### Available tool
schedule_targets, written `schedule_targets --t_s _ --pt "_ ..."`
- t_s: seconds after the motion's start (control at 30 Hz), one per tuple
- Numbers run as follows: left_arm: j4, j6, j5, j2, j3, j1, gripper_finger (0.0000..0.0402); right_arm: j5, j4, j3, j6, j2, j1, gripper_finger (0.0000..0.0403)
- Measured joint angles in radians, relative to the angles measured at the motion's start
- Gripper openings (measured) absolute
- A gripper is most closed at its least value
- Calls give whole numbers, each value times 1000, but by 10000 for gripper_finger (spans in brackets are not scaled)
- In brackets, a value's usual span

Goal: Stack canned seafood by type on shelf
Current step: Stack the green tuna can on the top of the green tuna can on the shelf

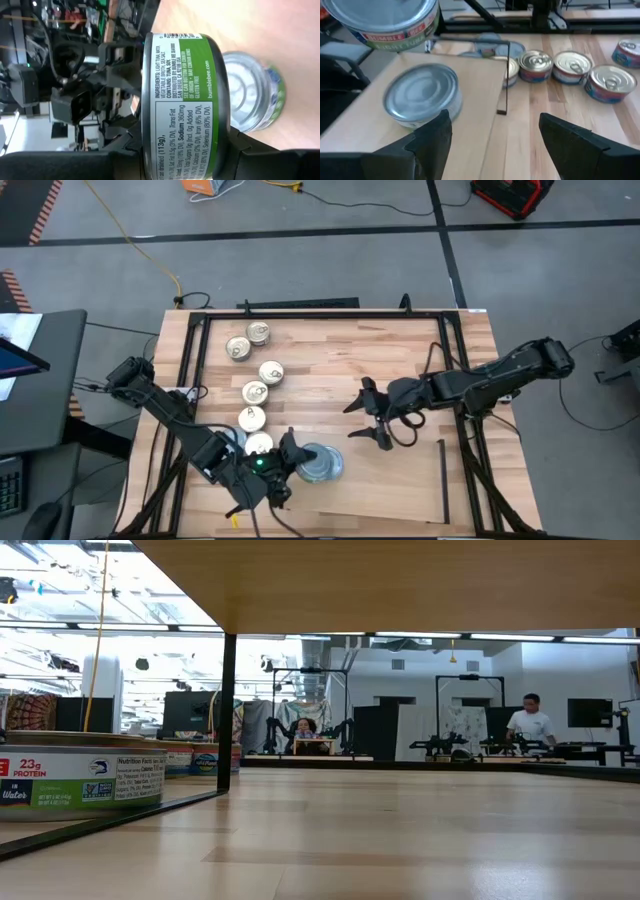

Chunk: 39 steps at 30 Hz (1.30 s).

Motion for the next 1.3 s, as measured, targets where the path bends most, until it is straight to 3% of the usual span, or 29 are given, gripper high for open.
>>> schedule_targets --t_s 0.3,0.5,1.03,1.3 --pt "54 52 236 1 -9 6 132 98 -14 0 -14 -15 -5 322" --pt "50 138 256 1 -9 48 132 111 -14 0 -15 -15 -11 322" --pt "-8 75 429 8 -9 141 164 112 -15 0 -19 -15 -11 322" --pt "14 73 419 49 -9 148 165 112 -13 0 -18 -15 -11 322"
